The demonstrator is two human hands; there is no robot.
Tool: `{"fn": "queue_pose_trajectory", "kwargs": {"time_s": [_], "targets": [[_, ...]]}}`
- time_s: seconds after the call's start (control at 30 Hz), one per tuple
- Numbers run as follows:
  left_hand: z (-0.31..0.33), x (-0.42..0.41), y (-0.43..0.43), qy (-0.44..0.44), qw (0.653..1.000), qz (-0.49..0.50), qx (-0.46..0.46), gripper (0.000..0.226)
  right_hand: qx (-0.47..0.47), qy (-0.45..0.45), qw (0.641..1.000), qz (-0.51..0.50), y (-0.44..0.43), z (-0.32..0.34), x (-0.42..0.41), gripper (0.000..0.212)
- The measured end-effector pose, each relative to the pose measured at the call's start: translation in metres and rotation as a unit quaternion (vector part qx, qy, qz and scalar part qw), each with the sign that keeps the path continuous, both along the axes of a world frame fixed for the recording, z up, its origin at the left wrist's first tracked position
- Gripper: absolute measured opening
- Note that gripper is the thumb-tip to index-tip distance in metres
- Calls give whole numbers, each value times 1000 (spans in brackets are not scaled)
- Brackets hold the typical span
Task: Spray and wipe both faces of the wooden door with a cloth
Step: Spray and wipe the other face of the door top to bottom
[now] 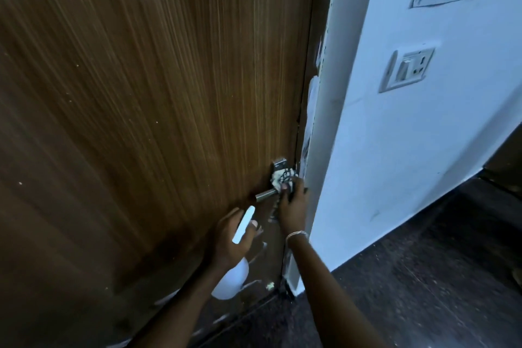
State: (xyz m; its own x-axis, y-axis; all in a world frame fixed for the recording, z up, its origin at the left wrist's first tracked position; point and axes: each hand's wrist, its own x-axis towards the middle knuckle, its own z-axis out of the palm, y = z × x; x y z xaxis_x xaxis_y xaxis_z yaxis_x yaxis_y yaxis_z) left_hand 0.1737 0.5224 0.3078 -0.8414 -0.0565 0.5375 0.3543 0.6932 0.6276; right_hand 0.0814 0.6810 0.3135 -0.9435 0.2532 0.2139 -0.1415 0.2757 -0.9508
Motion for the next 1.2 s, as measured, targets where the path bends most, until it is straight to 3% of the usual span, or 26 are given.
{"fn": "queue_pose_trajectory", "kwargs": {"time_s": [0.13, 0.2, 0.3, 0.37, 0.47, 0.53, 0.67, 0.8, 0.87, 0.93, 1.0, 1.1, 1.2], "targets": [[19, 0, -5, 9, 999, 25, 22, 32, 55, 32, 996, 64, -25, -14, 30, 32], [28, -2, -9, -30, 998, 36, 43, 33, 2, 12, 999, 44, -19, -10, 22, 30], [33, 6, -13, -1, 999, 43, 8, 37, -119, -73, 989, -48, -12, 8, 3, 16], [42, 8, -20, -9, 999, 29, 23, 41, -70, -61, 995, -39, -24, 7, 9, 24], [53, 4, -27, -33, 998, 40, 42, 35, 82, -42, 985, 143, -44, -5, 45, 55], [60, 1, -30, -12, 998, 44, 36, 30, 139, -41, 970, 194, -39, 0, 54, 58], [68, 1, -27, 25, 998, 40, 51, 18, 77, -7, 995, 67, -3, 21, 28, 41], [59, -1, -34, -12, 997, 41, 56, 23, 157, -74, 983, 54, 29, 18, -37, 41], [65, -2, -32, 31, 998, 22, 54, 33, 172, -111, 978, 33, 35, 10, -65, 45], [69, 1, -25, 91, 995, 29, 19, 48, 205, -133, 969, 28, 32, 21, -66, 33], [67, -1, -26, 110, 994, 22, 19, 55, 261, -103, 958, 50, 26, 34, -50, 25], [69, -10, -28, 64, 995, 54, 55, 30, 272, -94, 954, 83, 29, 39, -45, 27], [69, -17, -31, 88, 993, 70, 31, 29, 223, -192, 953, 70, 36, 45, -64, 27]]}}
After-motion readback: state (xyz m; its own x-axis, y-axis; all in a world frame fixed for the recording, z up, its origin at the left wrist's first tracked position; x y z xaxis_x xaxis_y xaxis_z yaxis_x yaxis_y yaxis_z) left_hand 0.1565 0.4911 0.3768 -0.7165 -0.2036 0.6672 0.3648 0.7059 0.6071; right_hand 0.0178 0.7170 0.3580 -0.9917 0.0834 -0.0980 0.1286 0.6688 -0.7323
